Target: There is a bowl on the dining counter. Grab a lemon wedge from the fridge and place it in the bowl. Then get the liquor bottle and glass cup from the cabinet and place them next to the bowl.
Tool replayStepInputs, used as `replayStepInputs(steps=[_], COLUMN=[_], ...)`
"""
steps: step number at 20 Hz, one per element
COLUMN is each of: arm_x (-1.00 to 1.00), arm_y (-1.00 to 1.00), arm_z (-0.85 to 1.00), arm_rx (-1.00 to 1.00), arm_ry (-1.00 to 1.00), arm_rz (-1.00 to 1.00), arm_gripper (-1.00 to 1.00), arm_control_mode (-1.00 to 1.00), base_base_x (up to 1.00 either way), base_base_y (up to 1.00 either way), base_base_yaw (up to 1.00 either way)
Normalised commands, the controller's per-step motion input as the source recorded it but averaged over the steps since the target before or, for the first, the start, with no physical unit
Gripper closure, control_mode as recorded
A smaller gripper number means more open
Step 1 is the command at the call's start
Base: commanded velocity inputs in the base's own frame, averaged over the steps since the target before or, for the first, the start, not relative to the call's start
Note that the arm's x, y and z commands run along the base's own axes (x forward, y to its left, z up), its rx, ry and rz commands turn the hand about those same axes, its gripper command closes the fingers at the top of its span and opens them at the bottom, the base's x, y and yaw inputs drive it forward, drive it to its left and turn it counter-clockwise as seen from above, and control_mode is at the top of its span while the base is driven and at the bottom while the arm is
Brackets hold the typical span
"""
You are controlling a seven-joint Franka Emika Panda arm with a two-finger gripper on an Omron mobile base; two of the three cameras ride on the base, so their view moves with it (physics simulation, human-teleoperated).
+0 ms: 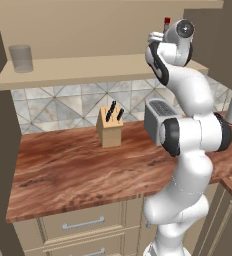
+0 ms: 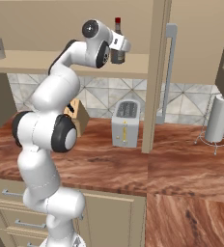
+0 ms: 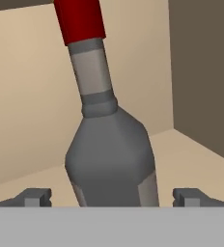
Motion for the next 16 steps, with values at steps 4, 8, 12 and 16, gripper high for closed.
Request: replayStepInputs(steps=[4,8,12,16], arm_x=[0.25,0.22,0.26,0.29], arm_y=[-0.08,-0.06,0.0,0.0], arm_z=[-0.02,-0.04,-0.07,-0.07], arm_rx=[0.0,0.0,0.0,0.0], arm_ry=[0.0,0.0,0.0,0.0], arm_rz=[0.0,0.0,0.0,0.0], arm_gripper=[-1.0,-1.0,-1.0,-1.0], arm_control_mode=[-1.0,-1.0,-1.0,-1.0], base_base_x=[0.0,0.0,0.0,0.0], base_base_y=[0.0,0.0,0.0,0.0], base_base_yaw=[0.0,0.0,0.0,0.0])
